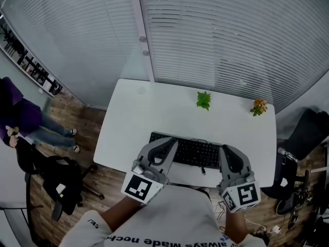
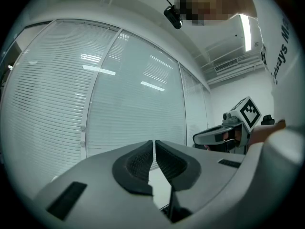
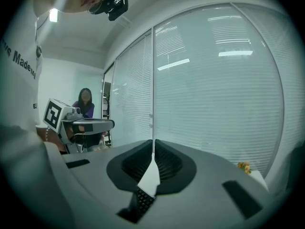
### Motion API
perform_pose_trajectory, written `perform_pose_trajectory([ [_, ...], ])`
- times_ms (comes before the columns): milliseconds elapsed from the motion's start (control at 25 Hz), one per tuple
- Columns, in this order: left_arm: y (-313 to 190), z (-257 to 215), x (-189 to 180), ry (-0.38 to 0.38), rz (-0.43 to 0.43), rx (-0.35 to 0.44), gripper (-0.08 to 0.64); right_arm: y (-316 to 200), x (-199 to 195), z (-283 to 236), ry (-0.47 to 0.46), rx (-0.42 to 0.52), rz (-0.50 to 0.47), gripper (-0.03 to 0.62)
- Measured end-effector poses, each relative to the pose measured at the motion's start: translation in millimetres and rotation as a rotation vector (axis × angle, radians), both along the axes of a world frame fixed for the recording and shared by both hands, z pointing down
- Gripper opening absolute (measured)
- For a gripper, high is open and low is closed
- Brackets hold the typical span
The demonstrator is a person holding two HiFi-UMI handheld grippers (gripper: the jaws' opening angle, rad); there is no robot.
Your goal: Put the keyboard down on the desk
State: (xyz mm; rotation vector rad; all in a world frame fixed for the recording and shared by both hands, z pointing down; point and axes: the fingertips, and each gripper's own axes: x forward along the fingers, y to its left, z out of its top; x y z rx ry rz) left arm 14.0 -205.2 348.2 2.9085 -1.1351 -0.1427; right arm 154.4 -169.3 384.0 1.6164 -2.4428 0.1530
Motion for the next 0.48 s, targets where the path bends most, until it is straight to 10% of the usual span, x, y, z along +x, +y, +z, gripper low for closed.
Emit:
perform_pose_trajectory([
  [480, -6.7, 3.8, -1.5, 0.001, -0.001, -0.004, 0.035, -7.2, 0.1, 0.4, 0.01, -0.005, 0.015, 0.017],
])
